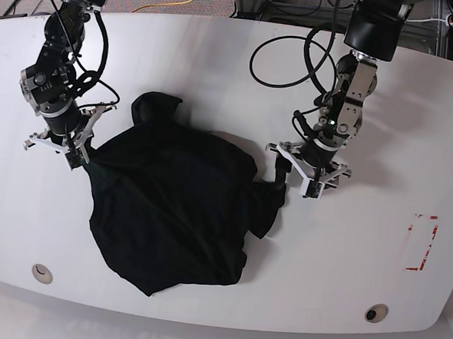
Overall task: Layout the t-shirt on the table in an organized manner, then fold the t-shirt properly
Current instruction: 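Reach the left gripper to the shirt's opposite edge and grasp it, then pull both held edges apart to spread the shirt across the table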
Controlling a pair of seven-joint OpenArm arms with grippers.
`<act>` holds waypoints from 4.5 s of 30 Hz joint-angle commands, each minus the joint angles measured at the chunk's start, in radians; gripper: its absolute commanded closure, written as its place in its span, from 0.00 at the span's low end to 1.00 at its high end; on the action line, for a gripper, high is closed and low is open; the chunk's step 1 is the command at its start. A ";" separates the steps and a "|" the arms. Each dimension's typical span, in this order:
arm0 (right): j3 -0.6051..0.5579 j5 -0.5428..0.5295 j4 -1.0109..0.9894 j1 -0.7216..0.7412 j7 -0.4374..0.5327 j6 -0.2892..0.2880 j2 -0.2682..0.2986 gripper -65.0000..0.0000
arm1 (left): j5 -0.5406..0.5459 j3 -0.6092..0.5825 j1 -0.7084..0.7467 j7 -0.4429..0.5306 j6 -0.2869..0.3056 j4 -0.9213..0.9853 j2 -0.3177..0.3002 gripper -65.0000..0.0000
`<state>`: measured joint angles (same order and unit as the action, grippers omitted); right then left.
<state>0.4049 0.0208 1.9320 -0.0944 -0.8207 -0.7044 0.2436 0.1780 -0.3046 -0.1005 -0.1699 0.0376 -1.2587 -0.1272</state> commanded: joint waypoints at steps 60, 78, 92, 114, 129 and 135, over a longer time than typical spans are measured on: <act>0.010 -0.011 0.043 -0.001 0.013 0.006 0.010 1.00 | -0.004 -0.124 -0.175 0.028 -0.002 0.204 0.013 0.69; 0.012 -0.009 0.043 -0.001 0.013 0.006 0.010 1.00 | -0.004 -0.124 -0.201 0.028 -0.003 0.288 0.014 0.93; 0.012 -0.009 0.051 -0.001 0.013 0.006 0.010 1.00 | -0.002 -0.114 -0.172 0.026 -0.005 0.173 -0.009 1.00; 0.199 -0.011 0.106 0.000 0.019 0.006 -0.040 1.00 | -0.002 0.170 0.106 0.023 -0.006 -0.375 -0.220 1.00; 0.236 -0.003 0.099 0.091 0.013 0.006 -0.005 1.00 | -0.004 0.281 0.158 0.023 -0.005 -0.548 -0.265 1.00; 0.236 -0.003 0.090 0.103 0.013 0.006 -0.007 1.00 | -0.004 0.318 0.170 -0.044 -0.005 -0.545 -0.265 1.00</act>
<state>0.6376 0.0257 2.0083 -0.0078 -0.8352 -0.7071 0.2214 0.1772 -0.0074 0.0723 -0.2085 0.0402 -1.7866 -0.3782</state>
